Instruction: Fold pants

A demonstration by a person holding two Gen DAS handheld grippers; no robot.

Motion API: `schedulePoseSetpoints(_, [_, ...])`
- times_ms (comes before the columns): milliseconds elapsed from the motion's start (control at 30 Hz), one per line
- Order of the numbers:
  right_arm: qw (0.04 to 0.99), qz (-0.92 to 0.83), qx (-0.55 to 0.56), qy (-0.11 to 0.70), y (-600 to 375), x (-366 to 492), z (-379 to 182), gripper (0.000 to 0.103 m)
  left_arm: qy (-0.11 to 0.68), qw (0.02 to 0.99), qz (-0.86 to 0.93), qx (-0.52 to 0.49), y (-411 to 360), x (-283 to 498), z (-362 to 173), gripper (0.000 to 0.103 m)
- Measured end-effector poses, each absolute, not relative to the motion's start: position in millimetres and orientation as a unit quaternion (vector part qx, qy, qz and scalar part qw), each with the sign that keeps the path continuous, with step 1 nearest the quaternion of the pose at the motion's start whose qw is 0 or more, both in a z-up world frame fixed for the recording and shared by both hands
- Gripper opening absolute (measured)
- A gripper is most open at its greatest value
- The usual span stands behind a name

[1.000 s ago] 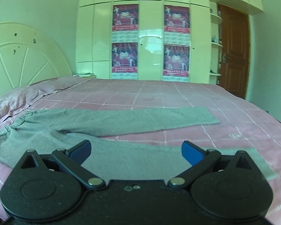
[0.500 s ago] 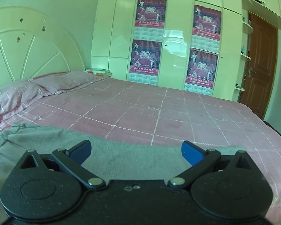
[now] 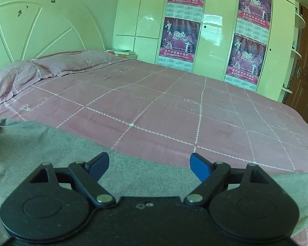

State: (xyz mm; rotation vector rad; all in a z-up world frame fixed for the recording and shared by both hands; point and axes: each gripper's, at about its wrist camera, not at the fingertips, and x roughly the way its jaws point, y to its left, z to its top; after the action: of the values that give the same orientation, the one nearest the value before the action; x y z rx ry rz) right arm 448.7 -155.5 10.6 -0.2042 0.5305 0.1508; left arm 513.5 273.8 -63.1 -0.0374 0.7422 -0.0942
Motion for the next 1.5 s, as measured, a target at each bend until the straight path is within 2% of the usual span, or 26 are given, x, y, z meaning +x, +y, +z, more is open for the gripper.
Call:
schedulePoseSetpoints(100, [0.953, 0.081, -0.104, 0.272, -161, 456, 3, 0.08, 0.381, 0.921, -0.075, -0.025, 271, 527, -70, 0.076])
schedulePoseSetpoints(167, [0.949, 0.093, -0.112, 0.278, -164, 461, 0, 0.078, 0.371, 0.924, -0.085, -0.028, 270, 526, -66, 0.04])
schedulePoseSetpoints(200, [0.947, 0.102, -0.119, 0.281, -165, 463, -1, 0.077, 0.37, 0.924, -0.094, -0.035, 271, 524, -64, 0.037])
schedulePoseSetpoints(267, [0.939, 0.127, -0.137, 0.288, -166, 475, -3, 0.068, 0.361, 0.927, -0.099, -0.028, 271, 517, -62, 0.032])
schedulePoseSetpoints(467, [0.913, 0.161, -0.181, 0.329, -168, 518, -13, 0.048, 0.361, 0.925, -0.105, -0.049, 281, 515, -66, 0.03])
schedulePoseSetpoints(533, [0.906, 0.172, -0.199, 0.333, -165, 528, -16, 0.046, 0.364, 0.924, -0.107, -0.046, 280, 518, -67, 0.03])
schedulePoseSetpoints(633, [0.894, 0.207, -0.194, 0.347, -163, 541, -19, 0.044, 0.366, 0.922, -0.111, -0.057, 284, 521, -68, 0.037])
schedulePoseSetpoints(833, [0.866, 0.256, -0.213, 0.372, -144, 556, -33, 0.041, 0.368, 0.921, -0.123, -0.042, 283, 525, -71, 0.036])
schedulePoseSetpoints(900, [0.862, 0.265, -0.201, 0.383, -141, 557, -34, 0.012, 0.364, 0.921, -0.129, -0.041, 282, 526, -73, 0.032])
schedulePoseSetpoints(933, [0.862, 0.26, -0.21, 0.381, -137, 555, -33, 0.001, 0.361, 0.922, -0.135, -0.041, 284, 526, -73, 0.029])
schedulePoseSetpoints(1033, [0.868, 0.246, -0.21, 0.376, -135, 548, -25, 0.0, 0.344, 0.926, -0.151, -0.042, 287, 521, -71, 0.021])
schedulePoseSetpoints(1267, [0.889, 0.244, -0.218, 0.319, -148, 489, 34, 0.0, 0.233, 0.954, -0.19, -0.019, 294, 478, -24, 0.02])
schedulePoseSetpoints(1500, [0.896, 0.244, -0.251, 0.274, -149, 389, 82, 0.0, 0.171, 0.957, -0.235, 0.015, 293, 411, 25, 0.02])
